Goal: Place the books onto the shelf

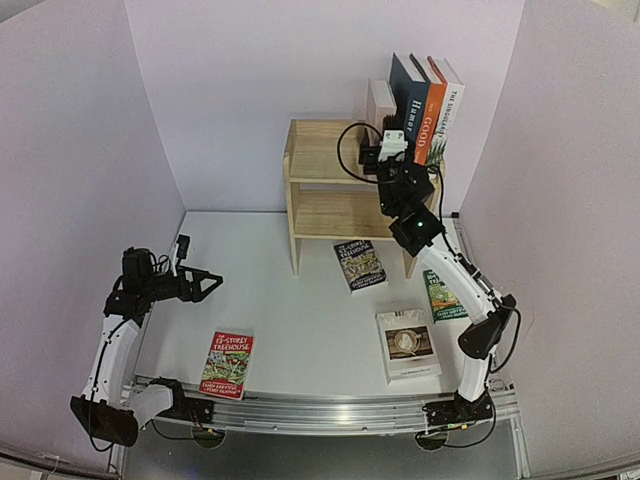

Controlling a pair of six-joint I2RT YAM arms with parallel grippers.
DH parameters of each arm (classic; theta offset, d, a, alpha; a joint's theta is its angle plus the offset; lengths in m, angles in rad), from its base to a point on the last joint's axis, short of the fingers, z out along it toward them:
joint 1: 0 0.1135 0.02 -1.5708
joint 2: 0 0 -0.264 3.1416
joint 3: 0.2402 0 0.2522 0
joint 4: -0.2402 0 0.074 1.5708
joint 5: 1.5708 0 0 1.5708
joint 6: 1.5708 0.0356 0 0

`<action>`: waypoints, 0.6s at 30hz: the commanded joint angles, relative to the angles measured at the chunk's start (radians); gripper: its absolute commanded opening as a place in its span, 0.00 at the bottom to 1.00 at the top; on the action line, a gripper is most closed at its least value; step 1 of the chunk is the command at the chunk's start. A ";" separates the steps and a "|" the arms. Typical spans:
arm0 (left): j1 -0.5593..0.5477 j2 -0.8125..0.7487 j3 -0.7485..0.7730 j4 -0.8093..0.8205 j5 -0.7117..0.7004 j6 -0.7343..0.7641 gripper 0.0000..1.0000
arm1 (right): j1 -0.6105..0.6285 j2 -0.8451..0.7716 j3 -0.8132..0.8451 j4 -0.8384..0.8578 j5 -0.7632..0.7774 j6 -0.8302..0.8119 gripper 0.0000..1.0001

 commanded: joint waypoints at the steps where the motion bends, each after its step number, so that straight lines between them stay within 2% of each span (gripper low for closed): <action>1: -0.001 -0.006 -0.002 -0.006 0.024 0.015 1.00 | 0.018 -0.065 -0.023 0.048 0.009 -0.006 0.75; 18: -0.001 -0.010 -0.010 -0.012 0.028 0.019 1.00 | 0.070 -0.107 -0.075 0.115 0.074 -0.051 0.75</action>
